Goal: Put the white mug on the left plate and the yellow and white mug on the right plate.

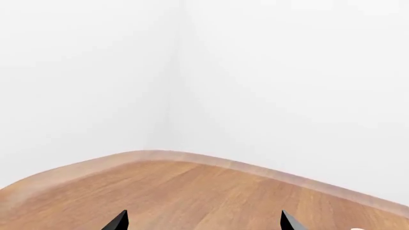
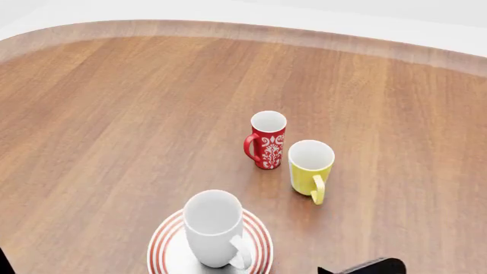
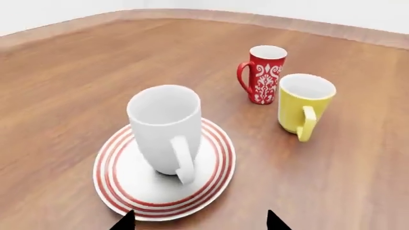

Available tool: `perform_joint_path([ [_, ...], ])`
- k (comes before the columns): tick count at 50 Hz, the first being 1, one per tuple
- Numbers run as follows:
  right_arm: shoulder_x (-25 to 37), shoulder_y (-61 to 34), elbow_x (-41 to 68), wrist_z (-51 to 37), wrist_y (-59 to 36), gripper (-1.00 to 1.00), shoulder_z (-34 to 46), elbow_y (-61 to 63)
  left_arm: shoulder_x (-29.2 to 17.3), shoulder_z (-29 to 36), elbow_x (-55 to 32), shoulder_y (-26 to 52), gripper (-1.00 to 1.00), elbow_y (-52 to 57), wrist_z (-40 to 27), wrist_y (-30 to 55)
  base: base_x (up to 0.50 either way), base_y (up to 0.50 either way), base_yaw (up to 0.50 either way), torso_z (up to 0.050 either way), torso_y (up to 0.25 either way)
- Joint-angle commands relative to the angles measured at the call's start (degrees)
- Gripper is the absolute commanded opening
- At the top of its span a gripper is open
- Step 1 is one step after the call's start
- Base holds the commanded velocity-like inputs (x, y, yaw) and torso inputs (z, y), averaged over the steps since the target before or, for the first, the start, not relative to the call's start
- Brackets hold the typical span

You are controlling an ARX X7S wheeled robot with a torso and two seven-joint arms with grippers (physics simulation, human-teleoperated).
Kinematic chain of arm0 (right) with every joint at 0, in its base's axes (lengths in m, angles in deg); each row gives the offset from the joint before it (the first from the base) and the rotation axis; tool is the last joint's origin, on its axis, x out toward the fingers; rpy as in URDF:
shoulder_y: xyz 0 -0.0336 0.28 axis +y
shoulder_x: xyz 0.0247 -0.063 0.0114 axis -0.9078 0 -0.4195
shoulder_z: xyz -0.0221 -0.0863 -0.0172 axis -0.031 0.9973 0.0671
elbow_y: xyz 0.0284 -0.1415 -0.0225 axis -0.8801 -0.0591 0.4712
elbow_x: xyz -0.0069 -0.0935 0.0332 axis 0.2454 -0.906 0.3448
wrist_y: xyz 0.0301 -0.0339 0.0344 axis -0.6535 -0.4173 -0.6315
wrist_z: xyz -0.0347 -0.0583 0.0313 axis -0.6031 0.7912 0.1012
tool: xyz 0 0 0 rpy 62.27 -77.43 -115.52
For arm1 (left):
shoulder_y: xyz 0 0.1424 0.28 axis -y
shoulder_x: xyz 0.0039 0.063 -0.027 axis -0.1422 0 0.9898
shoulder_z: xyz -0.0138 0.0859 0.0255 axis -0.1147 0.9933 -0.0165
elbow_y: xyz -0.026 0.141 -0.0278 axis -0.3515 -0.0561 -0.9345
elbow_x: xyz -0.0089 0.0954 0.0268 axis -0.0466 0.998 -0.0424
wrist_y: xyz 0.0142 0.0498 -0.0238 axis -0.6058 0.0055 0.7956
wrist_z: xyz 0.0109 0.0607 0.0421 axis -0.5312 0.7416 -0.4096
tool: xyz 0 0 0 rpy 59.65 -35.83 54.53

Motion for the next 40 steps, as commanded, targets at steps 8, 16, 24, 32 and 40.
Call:
perform_joint_path([
  [8,-0.1,12.5,-4.7,-5.3,15.5,1.00,-6.6,17.4,-0.7,-0.3,-0.5,1.3,1.00,-2.8,1.5,-1.5,0.00,0.00,0.00,0.000,0.000],
  [16,-3.3,6.7,-7.5,-8.8,12.3,1.00,-4.4,12.8,-1.0,-0.4,-0.6,1.1,1.00,-2.9,1.8,-2.0,0.00,0.00,0.00,0.000,0.000],
  [24,-6.8,3.4,-11.1,-12.3,13.9,1.00,-2.9,8.0,-1.2,-0.5,-0.8,0.8,1.00,-2.9,1.9,-2.3,0.00,0.00,0.00,0.000,0.000],
  [32,-8.8,-3.6,-11.6,-15.1,9.3,1.00,-3.3,2.8,-1.6,-0.8,-1.1,0.2,1.00,-2.4,1.9,-2.5,0.00,0.00,0.00,0.000,0.000],
  [40,-9.3,-9.3,-9.8,-14.8,4.9,1.00,-3.8,-2.4,-1.7,-0.6,-1.1,0.0,1.00,-2.2,1.7,-2.4,0.00,0.00,0.00,0.000,0.000],
])
